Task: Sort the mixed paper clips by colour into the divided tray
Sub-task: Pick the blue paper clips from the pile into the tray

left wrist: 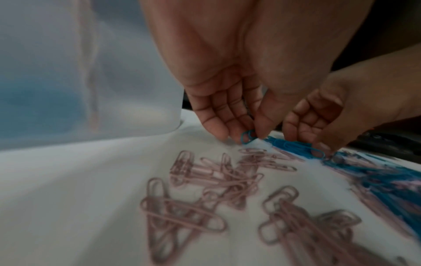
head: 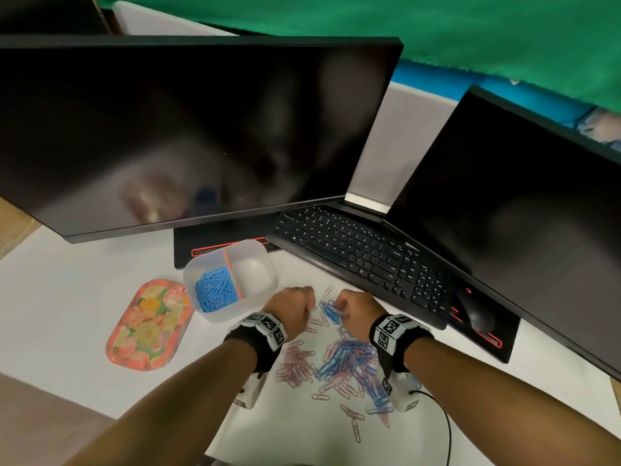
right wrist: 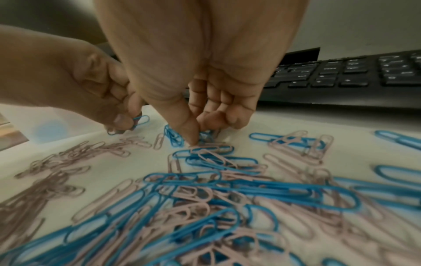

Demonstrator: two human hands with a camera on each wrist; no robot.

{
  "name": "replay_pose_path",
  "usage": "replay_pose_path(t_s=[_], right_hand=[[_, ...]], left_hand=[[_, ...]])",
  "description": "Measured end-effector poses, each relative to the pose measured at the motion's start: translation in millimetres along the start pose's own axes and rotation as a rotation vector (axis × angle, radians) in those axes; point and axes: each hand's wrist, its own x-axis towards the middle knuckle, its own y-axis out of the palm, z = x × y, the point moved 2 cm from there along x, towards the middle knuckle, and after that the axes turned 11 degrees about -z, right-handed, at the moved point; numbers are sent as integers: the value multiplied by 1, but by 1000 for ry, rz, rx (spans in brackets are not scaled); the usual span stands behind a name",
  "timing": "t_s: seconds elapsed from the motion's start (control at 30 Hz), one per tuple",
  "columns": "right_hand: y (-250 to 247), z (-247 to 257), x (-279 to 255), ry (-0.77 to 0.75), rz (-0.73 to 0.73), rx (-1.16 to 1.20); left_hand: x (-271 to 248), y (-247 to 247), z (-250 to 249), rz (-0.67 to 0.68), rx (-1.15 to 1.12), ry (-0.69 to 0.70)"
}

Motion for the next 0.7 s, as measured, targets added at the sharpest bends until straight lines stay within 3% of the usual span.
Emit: replay_pose_path(t_s=[0.2,0.4,0.53,0.6,0.7], right_hand=[[0,-6,-8,102,25,220],[-13,-6,-9,317,22,612],[-19,-3,-7,377,-46,763],[-19,-2,-5,366,-67,735],[-20,-3,-4,295,-157,456]], left_hand=[[3,-3,-5,-81,-238,-127],[12,6,-12,-143,-560,-450],[9,8,-22,-22,-491,-285],[8,9,-28,24,-304,-138],[7,16,-35,95,117,98]])
